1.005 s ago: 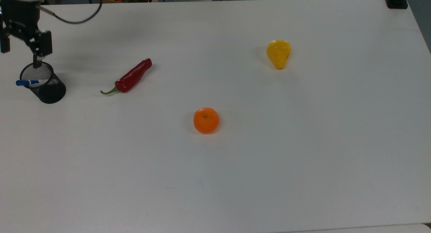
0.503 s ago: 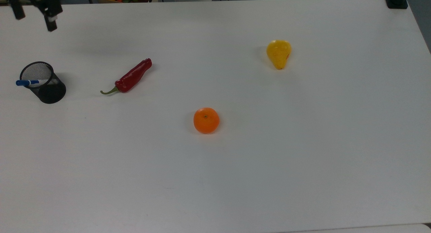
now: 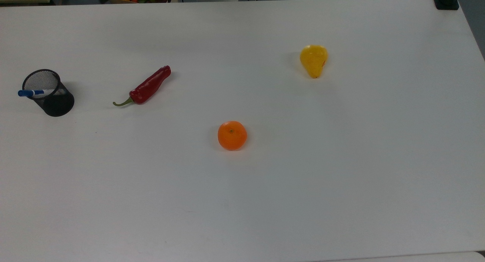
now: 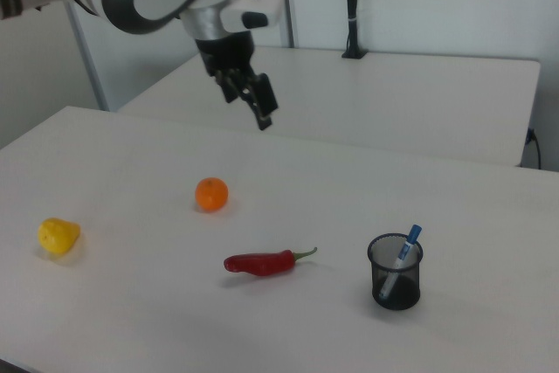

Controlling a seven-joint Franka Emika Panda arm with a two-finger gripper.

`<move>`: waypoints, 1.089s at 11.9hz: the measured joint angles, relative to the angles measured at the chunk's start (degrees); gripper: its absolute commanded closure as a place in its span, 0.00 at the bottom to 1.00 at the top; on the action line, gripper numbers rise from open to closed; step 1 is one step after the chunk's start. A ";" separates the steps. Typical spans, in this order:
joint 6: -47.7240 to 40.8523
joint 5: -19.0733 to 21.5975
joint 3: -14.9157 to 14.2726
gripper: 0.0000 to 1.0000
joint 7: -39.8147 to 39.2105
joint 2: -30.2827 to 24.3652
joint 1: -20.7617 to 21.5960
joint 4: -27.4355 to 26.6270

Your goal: Place marker

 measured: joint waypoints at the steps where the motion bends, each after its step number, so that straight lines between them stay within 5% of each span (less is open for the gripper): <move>1: -1.96 0.02 2.59 0.00 1.32 -0.47 -0.03 0.43; 4: -5.47 -0.01 10.31 0.00 4.54 -1.42 0.10 0.84; 7: -6.84 -0.26 14.58 0.00 4.57 -1.66 0.33 0.78; 13: -7.02 -6.08 15.04 0.00 -9.45 -1.31 2.32 -2.51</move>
